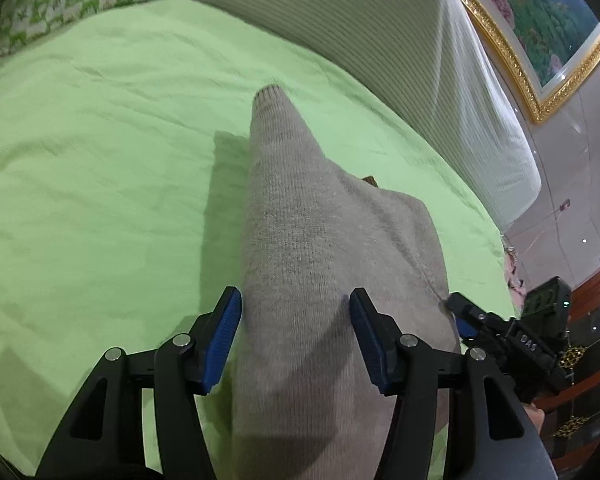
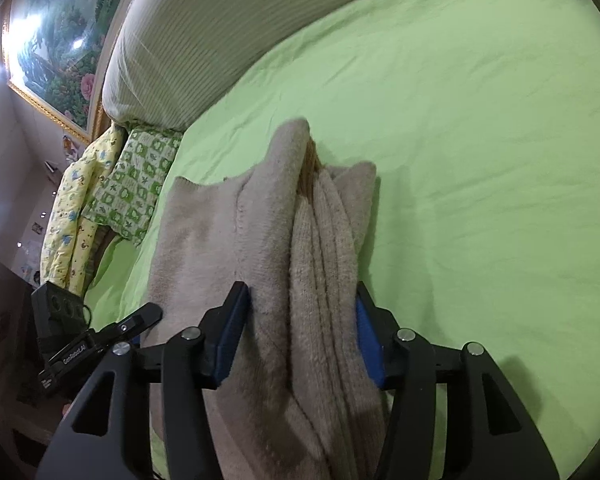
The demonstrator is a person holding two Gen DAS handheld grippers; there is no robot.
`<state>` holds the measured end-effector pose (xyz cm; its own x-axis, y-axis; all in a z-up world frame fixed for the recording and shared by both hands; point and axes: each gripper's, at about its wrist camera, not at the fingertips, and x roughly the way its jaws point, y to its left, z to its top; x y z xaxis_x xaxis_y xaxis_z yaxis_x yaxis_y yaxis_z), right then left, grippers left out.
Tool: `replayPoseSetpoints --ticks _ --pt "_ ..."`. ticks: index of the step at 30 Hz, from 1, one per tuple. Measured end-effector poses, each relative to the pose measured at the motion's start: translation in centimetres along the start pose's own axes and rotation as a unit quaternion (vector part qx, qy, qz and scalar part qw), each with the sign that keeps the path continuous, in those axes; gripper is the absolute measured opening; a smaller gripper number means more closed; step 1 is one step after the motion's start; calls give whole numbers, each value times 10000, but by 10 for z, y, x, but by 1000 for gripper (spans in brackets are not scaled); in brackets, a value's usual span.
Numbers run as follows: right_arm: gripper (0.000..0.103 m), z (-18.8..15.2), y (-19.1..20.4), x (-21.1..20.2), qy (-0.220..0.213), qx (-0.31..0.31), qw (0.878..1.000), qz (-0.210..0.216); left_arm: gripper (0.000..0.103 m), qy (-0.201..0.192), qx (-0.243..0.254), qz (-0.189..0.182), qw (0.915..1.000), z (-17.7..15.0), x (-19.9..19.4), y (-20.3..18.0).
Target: Fold small clothes
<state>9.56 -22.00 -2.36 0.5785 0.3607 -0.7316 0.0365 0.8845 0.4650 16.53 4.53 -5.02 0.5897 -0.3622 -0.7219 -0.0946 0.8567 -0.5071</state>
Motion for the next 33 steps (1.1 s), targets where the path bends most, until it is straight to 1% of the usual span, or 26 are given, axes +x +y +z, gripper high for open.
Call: replayPoseSetpoints --ticks 2,5,7,9,10,12,14,16,18,19,22,23,24,25,26,30,33 --pt "53 -3 4 -12 -158 -69 9998 -90 59 -52 -26 53 10000 -3 -13 7" --pt "53 -9 11 -32 -384 -215 9990 -117 59 -97 -48 160 9998 -9 -28 14" --pt "53 -18 23 -44 -529 -476 9973 -204 59 -161 -16 252 9996 -14 -44 20" --pt "53 -25 33 -51 -566 -698 9958 -184 60 -180 62 271 9995 -19 -53 23" --pt "53 -29 38 -52 -549 -813 9951 -133 63 -175 101 306 9993 -22 -57 23" --pt "53 -36 46 -50 -446 -952 9944 -66 64 -178 177 422 9988 -27 -61 21" --pt "53 -44 48 -44 -369 -1016 9939 -213 64 -115 276 476 9984 -34 -62 17" --pt "53 -50 43 -38 -277 -965 9947 -213 65 -67 337 527 9980 -40 -63 17" --pt "52 -55 37 -33 -190 -910 9951 -324 65 19 394 557 9977 -47 -61 17" --pt "52 -57 34 -31 -139 -886 9954 -334 65 83 400 615 9973 -51 -59 18" --pt "52 -61 29 -24 -25 -817 9959 -384 65 200 392 640 9970 -59 -52 20" --pt "44 -62 28 -23 8 -805 9960 -387 65 236 389 649 9969 -62 -50 20" --pt "28 -64 26 -22 53 -788 9961 -394 65 243 412 651 9967 -64 -49 19" --pt "17 -64 24 -20 84 -757 9963 -395 65 255 454 681 9963 -65 -48 16" --pt "12 -65 24 -21 90 -738 9966 -365 65 265 511 732 9957 -66 -48 13" --pt "9 -63 34 -35 -191 -939 9938 -562 66 298 728 917 9927 -71 -45 5" --pt "9 -64 26 -32 -69 -913 9931 -727 66 410 714 976 9918 -76 -39 6"
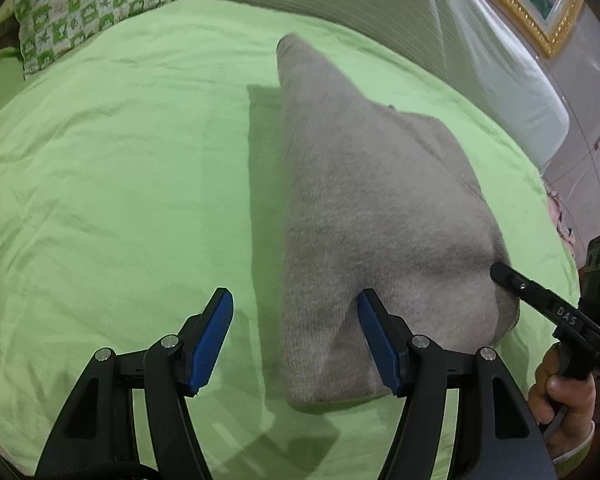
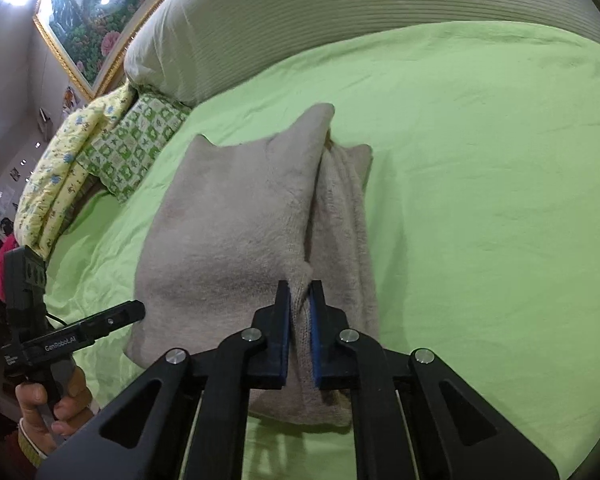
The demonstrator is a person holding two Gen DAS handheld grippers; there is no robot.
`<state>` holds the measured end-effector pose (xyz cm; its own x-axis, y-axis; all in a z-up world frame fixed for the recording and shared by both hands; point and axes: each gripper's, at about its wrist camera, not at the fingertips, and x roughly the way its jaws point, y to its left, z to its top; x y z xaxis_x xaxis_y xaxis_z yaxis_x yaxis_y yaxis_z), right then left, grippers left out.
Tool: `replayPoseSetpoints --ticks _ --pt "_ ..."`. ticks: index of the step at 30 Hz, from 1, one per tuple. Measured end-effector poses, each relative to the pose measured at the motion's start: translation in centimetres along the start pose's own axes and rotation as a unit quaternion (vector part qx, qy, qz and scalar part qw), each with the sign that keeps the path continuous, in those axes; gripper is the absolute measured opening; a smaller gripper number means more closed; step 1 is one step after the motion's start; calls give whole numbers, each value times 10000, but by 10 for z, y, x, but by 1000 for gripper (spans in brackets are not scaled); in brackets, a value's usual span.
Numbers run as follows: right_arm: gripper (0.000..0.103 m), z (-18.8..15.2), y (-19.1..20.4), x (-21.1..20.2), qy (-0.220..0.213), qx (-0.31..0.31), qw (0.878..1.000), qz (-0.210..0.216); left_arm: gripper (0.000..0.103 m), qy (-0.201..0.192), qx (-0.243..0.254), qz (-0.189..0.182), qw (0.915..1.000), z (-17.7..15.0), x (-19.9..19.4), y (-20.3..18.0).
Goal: Fold small clothes
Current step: 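Release the bundle and pull both grippers back from the sweater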
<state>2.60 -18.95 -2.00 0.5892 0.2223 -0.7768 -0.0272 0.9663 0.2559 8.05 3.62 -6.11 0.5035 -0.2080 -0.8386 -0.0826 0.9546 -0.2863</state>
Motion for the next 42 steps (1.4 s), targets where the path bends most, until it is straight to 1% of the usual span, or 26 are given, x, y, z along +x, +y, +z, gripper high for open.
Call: replayPoseSetpoints --ticks 2,4,6,7,8,11,15,17,19,20,21,22,23,25,29,31,34,35,36,38,39,42 --pt "9 -6 -3 9 181 61 9998 -23 67 65 -22 37 10000 -4 5 1" --pt "9 -12 -2 14 215 12 9997 -104 67 96 -56 34 9999 -6 5 3" --pt "10 -12 0 13 211 1 9998 -38 67 99 -37 25 9999 -4 3 4" --pt "11 -11 0 10 168 44 9998 17 67 106 -25 31 9999 -3 2 5" --pt "14 -8 -1 7 162 139 9997 95 66 89 -27 22 10000 -2 0 5" --pt "16 -2 -3 -2 8 269 9995 166 66 65 -67 19 10000 -1 -4 4" --pt "16 0 2 -15 -223 205 9994 176 67 -52 -8 7 10000 -6 -15 -2" --pt "16 -2 5 -20 -314 113 9992 200 70 -146 83 34 9999 -9 -21 -5" --pt "18 -6 11 -24 -361 -43 9991 202 70 -228 157 77 9996 -13 -28 -8" --pt "24 -8 14 -26 -390 -97 9990 187 72 -265 186 76 9994 -15 -31 -10" --pt "34 -11 17 -28 -436 -178 9988 154 73 -281 198 79 9994 -15 -33 -10" --pt "40 -13 18 -30 -470 -239 9985 128 74 -309 213 90 9993 -17 -35 -11" --pt "49 -15 20 -32 -504 -283 9983 95 76 -334 231 99 9991 -19 -38 -12" --pt "50 -18 23 -36 -559 -339 9978 89 79 -329 267 130 9990 -22 -40 -13" --pt "50 -24 25 -37 -504 -451 9977 85 79 -281 372 206 9987 -30 -38 -13" --pt "50 -30 26 -35 -458 -560 9974 -36 79 -260 441 291 9983 -36 -37 -14" --pt "50 -37 27 -28 -318 -727 9960 -411 80 -192 537 483 9972 -43 -31 -13" --pt "50 -39 26 -25 -248 -783 9949 -579 80 -153 577 586 9965 -45 -29 -13" --pt "50 -42 25 -19 -124 -862 9925 -855 80 -129 625 705 9955 -48 -27 -13" --pt "50 -45 20 -13 1 -910 9886 -1199 81 -113 694 838 9940 -51 -24 -11" --pt "50 -47 18 -12 24 -903 9881 -1241 81 -90 714 878 9935 -53 -24 -10" --pt "50 -48 15 -19 -40 -769 9904 -1149 80 -190 730 817 9938 -58 -34 -11"
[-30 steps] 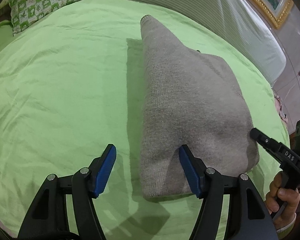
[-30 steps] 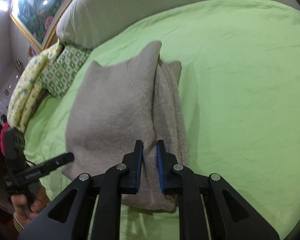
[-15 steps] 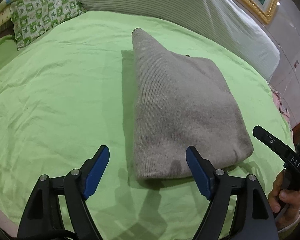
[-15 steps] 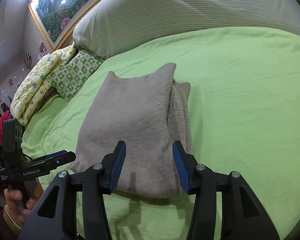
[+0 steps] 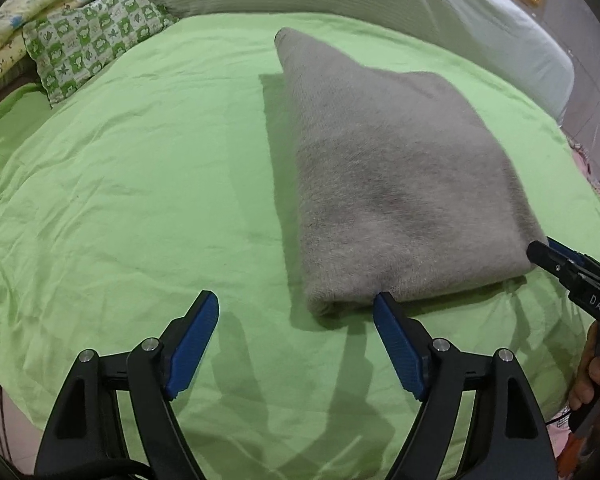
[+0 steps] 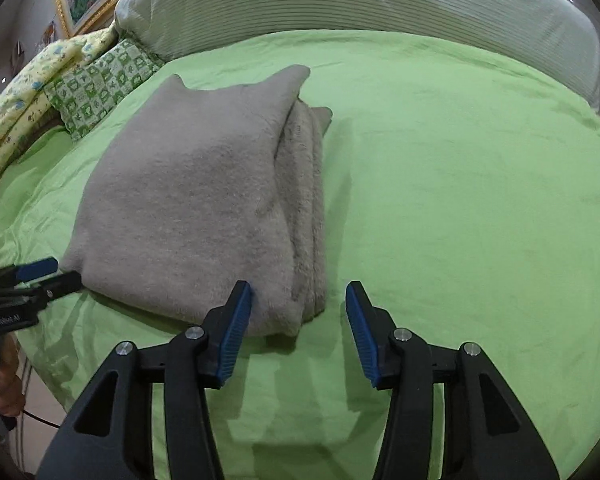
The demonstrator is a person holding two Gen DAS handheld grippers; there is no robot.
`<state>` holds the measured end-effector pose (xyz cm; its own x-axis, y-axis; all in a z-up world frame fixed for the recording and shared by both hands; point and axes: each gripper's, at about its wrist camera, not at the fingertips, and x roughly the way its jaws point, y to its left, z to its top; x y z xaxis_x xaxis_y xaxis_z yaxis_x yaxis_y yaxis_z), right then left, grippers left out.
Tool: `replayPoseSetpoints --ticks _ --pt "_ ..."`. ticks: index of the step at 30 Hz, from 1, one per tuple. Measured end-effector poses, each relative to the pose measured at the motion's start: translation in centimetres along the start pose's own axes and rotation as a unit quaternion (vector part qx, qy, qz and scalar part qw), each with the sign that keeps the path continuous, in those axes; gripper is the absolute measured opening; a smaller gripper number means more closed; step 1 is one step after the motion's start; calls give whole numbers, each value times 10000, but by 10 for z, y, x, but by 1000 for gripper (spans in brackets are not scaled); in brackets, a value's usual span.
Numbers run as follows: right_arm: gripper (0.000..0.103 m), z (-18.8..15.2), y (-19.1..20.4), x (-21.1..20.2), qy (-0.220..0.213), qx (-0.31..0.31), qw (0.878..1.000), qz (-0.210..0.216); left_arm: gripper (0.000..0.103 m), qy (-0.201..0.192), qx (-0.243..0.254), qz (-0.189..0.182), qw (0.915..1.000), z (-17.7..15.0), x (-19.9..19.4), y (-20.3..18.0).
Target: Fold small clothes
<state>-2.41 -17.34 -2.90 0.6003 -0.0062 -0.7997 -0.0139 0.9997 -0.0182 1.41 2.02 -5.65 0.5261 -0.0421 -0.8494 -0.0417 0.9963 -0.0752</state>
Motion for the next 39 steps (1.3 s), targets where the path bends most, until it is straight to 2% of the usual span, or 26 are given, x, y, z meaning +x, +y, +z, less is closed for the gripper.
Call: replayPoseSetpoints --ticks 4,6,13,18,24,29,39 --pt "52 0 2 -19 -281 -6 9995 156 81 -157 55 -31 9999 -5 -15 -3" --pt "61 -1 6 -26 -385 7 9989 283 81 -253 62 -65 9996 -5 -22 -5" --pt "76 -9 22 -46 -746 -182 9952 612 85 -576 163 185 9980 -6 -45 -12" --pt "81 -14 27 -50 -826 -223 9938 710 88 -798 305 433 9954 -10 -57 -21" --pt "87 -19 30 -57 -994 -331 9911 825 90 -937 556 520 9927 -13 -61 -31" --pt "90 -22 40 -61 -1081 -598 9888 843 97 -1053 466 447 9923 -15 -63 -29" --pt "96 -26 62 -56 -1129 -1058 9842 865 98 -1210 276 439 9913 -19 -63 -22"
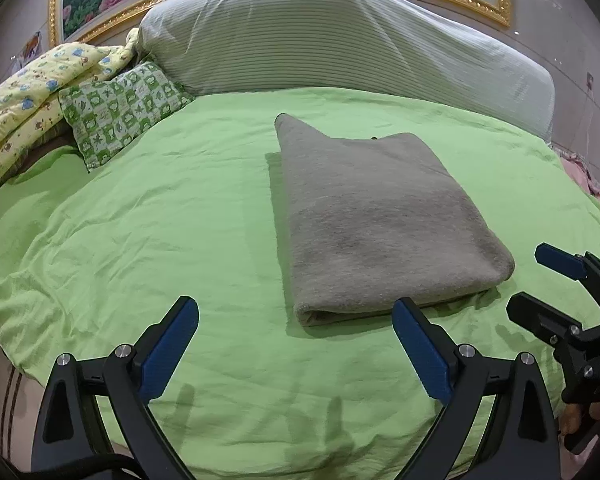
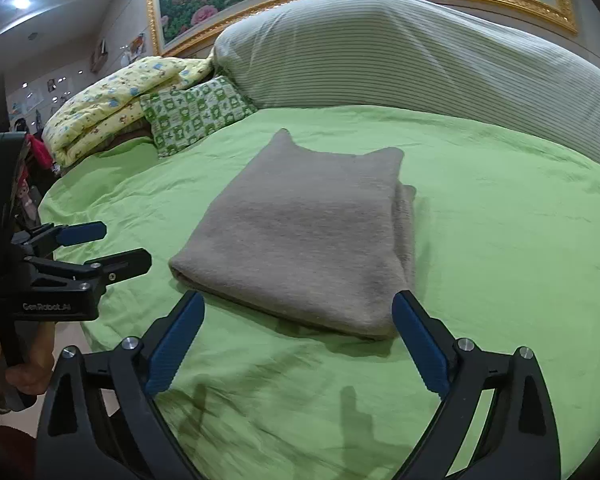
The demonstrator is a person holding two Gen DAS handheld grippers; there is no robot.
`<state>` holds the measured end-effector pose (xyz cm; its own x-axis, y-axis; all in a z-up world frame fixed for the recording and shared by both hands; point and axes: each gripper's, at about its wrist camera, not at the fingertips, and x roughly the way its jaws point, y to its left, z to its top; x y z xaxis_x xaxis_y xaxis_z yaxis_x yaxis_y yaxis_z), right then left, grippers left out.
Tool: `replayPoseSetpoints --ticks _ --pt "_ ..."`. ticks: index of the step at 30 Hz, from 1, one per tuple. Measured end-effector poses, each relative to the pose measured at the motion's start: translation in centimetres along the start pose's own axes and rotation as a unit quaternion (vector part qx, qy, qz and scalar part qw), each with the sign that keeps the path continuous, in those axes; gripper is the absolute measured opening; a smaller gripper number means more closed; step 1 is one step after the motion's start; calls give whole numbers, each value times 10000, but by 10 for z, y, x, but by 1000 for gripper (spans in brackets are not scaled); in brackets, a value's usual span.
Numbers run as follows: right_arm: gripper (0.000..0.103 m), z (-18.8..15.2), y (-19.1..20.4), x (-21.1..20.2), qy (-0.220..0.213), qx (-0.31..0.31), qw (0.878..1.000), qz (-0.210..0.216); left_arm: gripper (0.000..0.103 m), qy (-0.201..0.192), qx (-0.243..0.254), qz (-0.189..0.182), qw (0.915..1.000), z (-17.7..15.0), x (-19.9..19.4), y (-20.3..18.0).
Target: Fold small clothes
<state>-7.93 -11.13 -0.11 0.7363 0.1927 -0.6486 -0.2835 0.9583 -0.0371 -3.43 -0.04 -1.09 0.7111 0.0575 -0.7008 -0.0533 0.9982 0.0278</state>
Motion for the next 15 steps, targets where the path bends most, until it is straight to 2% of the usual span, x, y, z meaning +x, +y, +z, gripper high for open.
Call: replayPoseSetpoints --ticks 15 --pt "98 7 -7 14 30 193 9998 -57 98 104 -292 -226 9993 3 17 9"
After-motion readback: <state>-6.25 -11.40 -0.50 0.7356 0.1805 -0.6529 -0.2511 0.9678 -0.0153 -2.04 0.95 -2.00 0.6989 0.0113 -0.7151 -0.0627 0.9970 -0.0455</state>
